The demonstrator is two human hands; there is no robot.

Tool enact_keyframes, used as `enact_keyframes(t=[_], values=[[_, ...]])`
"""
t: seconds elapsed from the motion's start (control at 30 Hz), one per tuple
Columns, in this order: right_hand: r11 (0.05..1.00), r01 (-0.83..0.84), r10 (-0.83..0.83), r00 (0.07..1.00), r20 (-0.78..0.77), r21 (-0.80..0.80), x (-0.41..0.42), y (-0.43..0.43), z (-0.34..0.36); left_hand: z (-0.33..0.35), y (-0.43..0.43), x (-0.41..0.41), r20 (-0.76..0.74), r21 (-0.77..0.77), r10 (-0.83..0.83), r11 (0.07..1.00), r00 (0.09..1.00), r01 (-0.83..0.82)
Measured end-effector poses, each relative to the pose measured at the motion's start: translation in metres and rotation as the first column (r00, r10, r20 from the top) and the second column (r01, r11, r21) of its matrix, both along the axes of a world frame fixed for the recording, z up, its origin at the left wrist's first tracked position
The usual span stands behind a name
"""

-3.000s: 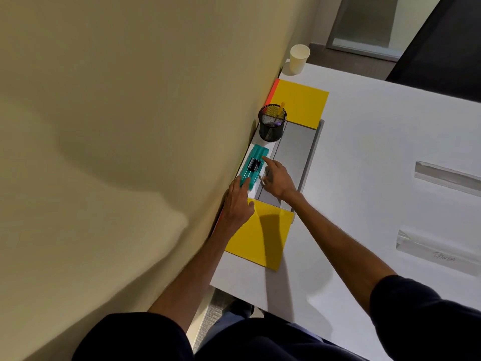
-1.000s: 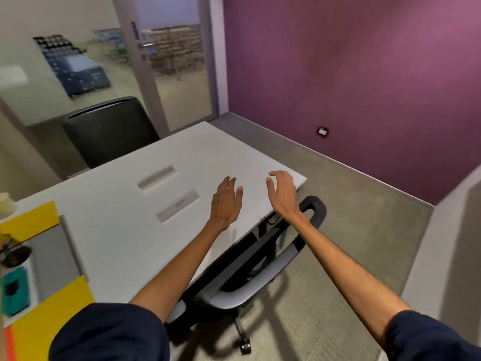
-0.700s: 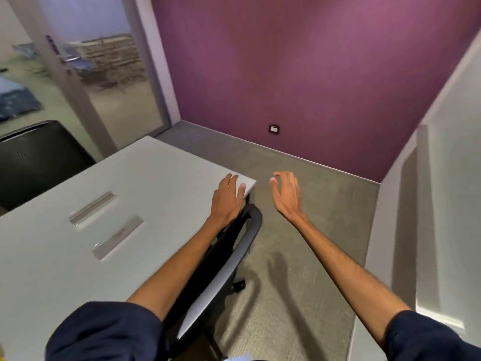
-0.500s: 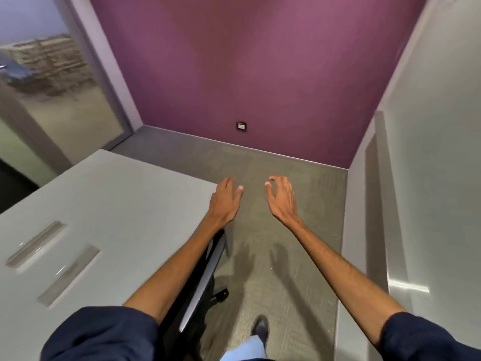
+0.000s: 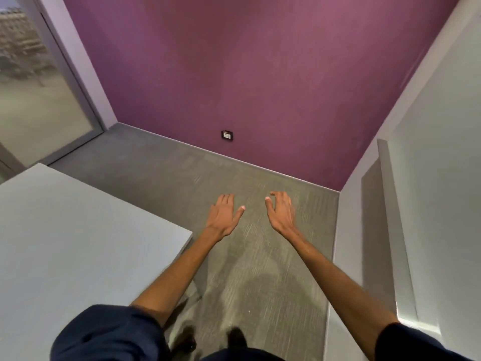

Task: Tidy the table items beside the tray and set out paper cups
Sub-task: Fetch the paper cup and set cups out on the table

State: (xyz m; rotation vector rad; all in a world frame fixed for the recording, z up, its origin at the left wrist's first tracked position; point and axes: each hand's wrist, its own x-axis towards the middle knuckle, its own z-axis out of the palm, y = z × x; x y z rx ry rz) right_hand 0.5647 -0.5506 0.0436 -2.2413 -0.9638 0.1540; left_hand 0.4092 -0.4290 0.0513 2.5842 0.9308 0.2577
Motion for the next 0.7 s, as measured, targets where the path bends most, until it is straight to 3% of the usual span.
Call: enact_keyframes(t=[0.47,0.7], values=[[0.972,-0.23,0.229,0.973,-0.039,-0.037,0.087,0.205,-0.02,-0.021,0.146,0.071,-0.037,-0.064,0.261,0.963,0.965,-0.263],[0.918,-0.39,0.386,0.921,-0.055,-0.079,0.152,0.326,-0.031,-0.034,0.248,0.123,-0.074,-0.048,0.429,0.9,0.9,-0.433]])
